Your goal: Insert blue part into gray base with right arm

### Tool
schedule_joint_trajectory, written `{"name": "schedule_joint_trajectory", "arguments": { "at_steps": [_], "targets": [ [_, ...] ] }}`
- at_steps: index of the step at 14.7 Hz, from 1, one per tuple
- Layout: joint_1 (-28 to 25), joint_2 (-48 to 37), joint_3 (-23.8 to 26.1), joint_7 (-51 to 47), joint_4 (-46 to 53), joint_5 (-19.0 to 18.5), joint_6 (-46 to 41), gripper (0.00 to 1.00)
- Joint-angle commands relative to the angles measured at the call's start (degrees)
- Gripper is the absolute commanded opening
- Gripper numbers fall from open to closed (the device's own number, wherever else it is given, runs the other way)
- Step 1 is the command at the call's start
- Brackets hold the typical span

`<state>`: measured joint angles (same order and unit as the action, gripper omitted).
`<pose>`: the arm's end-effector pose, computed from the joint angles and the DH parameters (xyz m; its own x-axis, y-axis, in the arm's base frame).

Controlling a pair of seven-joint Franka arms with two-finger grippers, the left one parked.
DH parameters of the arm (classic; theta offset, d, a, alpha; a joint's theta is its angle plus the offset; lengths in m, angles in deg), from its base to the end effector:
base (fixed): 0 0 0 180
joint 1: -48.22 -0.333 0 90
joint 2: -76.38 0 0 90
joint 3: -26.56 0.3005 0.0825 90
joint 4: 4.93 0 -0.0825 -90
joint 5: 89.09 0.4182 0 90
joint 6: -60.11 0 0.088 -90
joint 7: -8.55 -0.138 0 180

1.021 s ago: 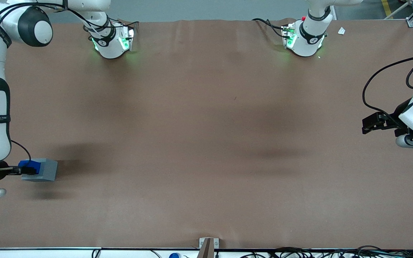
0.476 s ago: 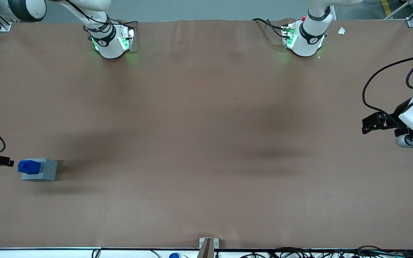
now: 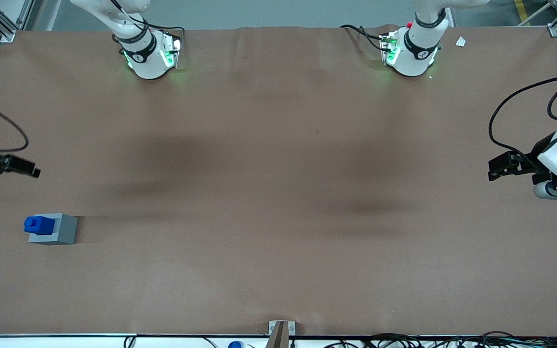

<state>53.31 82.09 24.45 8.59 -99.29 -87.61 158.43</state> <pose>0.6175 -0.0741 0.4914 0.9913 -0.1282 -0.0305 -0.1289 -0.9914 -0.0218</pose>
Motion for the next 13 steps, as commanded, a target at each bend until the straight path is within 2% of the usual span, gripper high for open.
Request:
{"name": "schedule_joint_trajectory", "arguments": {
  "at_steps": [1,4,8,11,13],
  "targets": [
    [-1.7,-9.2,-0.2,-1.8,-8.8,-0.3,1.4,1.0],
    [-2.8,-11.1,-0.1,-1.7,-9.9,-0.7,0.1,1.0],
    [-3.3,-10.5,-0.1,-1.2,-5.5,-1.4,-1.5,1.0],
    [-4.6,-9.9,-0.1,-1.4,-4.3,-4.2,-2.0,1.0],
    [-4.8,-9.8,-0.1,-1.4,-4.3,-4.2,-2.1,1.0]
  ]
}}
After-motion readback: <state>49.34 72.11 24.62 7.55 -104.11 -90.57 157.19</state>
